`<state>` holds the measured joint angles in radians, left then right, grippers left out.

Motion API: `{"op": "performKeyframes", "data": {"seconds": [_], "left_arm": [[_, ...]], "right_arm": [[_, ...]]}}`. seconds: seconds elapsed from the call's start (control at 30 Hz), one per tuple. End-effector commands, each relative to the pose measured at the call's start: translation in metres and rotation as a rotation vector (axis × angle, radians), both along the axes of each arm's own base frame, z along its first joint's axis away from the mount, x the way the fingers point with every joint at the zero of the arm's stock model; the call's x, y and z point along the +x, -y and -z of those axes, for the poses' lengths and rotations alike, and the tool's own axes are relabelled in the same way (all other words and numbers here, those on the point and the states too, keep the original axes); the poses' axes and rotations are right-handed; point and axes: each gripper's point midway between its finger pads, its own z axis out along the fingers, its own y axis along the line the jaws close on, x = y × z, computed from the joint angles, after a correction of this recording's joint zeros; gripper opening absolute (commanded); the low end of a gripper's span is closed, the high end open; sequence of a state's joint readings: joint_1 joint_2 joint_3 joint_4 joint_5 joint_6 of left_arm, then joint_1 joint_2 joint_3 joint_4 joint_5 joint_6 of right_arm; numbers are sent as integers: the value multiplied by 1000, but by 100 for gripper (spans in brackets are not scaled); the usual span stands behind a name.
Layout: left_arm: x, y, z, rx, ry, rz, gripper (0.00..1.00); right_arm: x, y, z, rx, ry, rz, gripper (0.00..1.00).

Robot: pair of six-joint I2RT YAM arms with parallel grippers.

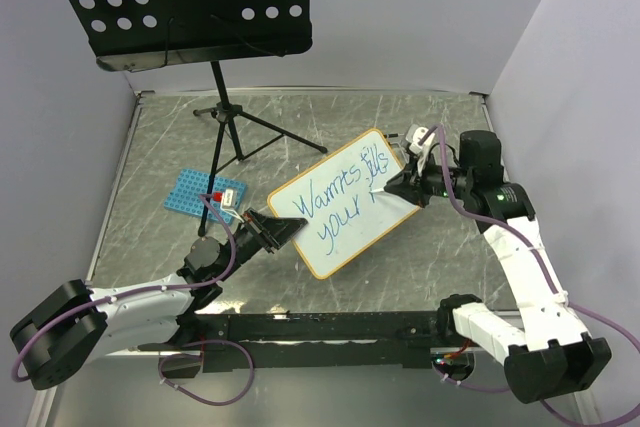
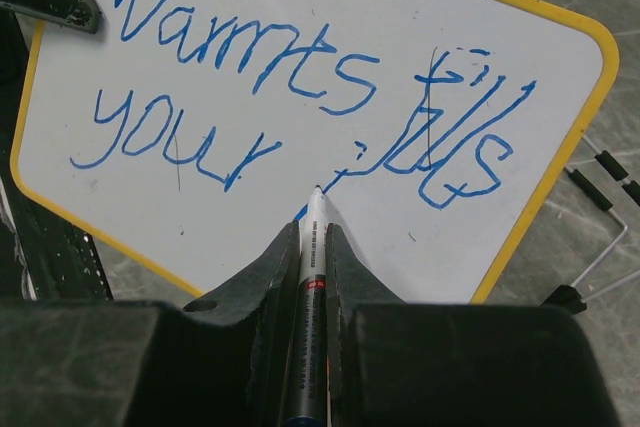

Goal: Write a sentence on the whiteboard

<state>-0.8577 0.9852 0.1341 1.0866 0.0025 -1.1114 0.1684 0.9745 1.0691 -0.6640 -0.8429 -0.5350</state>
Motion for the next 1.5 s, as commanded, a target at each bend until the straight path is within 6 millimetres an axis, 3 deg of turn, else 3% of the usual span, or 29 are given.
{"op": "performKeyframes", "data": {"seconds": [0.0, 0.57, 0.77, 1.2, 1.47], "left_arm": [[-10, -10, -67, -187, 153, 11, 1], [-9, -12, -66, -183, 151, 0, 1], [-10, -12, -67, -184, 152, 3, 1], [-10, -12, -67, -183, 153, 2, 1], [-9, -13, -67, -183, 153, -4, 1]], "right_arm": [[0, -9, -17, 28, 36, -49, 0], [-26, -2, 11, -42, -4, -75, 0], [-19, 3, 9, -55, 9, -32, 0], [2, 0, -16, -22, 69, 9, 0], [-10, 0, -1, -33, 26, -22, 0]]}}
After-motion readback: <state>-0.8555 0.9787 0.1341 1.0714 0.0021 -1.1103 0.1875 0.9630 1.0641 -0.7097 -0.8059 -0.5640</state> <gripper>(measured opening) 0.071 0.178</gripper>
